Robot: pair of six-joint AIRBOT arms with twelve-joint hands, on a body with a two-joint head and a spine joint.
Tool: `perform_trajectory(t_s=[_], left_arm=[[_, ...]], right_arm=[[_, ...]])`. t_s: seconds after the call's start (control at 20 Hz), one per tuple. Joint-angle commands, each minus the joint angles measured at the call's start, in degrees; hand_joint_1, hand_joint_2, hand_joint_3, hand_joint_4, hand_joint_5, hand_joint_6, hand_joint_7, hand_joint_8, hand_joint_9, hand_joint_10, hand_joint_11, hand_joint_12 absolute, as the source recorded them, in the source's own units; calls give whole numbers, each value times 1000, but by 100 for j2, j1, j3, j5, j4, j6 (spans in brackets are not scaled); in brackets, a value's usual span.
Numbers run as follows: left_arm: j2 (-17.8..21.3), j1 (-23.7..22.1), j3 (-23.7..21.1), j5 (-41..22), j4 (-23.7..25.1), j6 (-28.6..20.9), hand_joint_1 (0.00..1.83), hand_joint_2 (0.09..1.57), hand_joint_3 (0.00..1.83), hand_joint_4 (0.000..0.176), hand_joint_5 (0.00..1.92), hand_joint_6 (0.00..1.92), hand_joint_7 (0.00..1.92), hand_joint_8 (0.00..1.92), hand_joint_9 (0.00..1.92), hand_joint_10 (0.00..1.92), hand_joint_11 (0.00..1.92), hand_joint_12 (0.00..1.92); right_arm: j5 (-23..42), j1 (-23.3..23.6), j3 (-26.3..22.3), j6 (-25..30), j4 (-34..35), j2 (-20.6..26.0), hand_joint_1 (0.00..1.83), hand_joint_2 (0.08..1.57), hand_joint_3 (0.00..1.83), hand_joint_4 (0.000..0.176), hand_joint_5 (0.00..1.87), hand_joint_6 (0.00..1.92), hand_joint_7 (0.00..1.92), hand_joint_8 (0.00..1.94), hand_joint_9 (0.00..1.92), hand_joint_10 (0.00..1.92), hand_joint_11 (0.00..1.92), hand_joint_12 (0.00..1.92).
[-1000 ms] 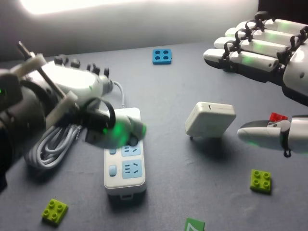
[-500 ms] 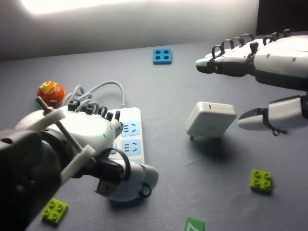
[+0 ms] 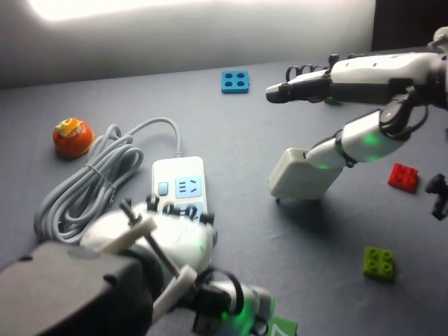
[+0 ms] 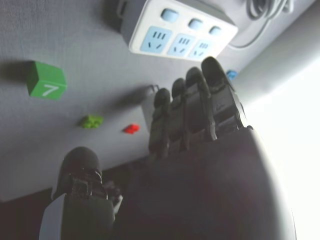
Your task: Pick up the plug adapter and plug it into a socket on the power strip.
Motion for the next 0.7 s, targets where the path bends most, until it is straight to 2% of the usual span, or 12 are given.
perform_trajectory(t_s=[0.0,0.15,0.2,0.3,0.65], left_arm=[[5,8,-4,-133,457,-59,0,1202,0,0,141,0,126,0,142,1,0,426],[-54,144,77,-129,477,-60,0,1203,0,0,144,5,136,3,143,3,0,399],[-74,161,102,-117,480,-60,0,1206,1,0,112,4,102,2,116,2,0,327],[-152,196,197,-42,532,-60,0,1205,0,0,109,2,104,3,122,4,0,348],[-274,399,284,188,694,-57,0,1193,0,0,115,3,79,4,73,2,0,312]], right_arm=[[402,8,83,113,58,-40,988,1212,0,0,161,11,115,7,108,7,0,416],[367,-101,509,129,59,-379,1010,1208,0,0,151,5,103,3,98,4,0,418],[334,-118,601,128,59,-456,1005,1193,0,0,161,4,125,5,130,7,0,520],[293,-226,882,119,60,-708,987,1197,1,0,170,3,134,2,139,3,0,557],[329,-355,954,-32,60,-825,987,1197,1,0,136,1,115,4,125,2,0,440]])
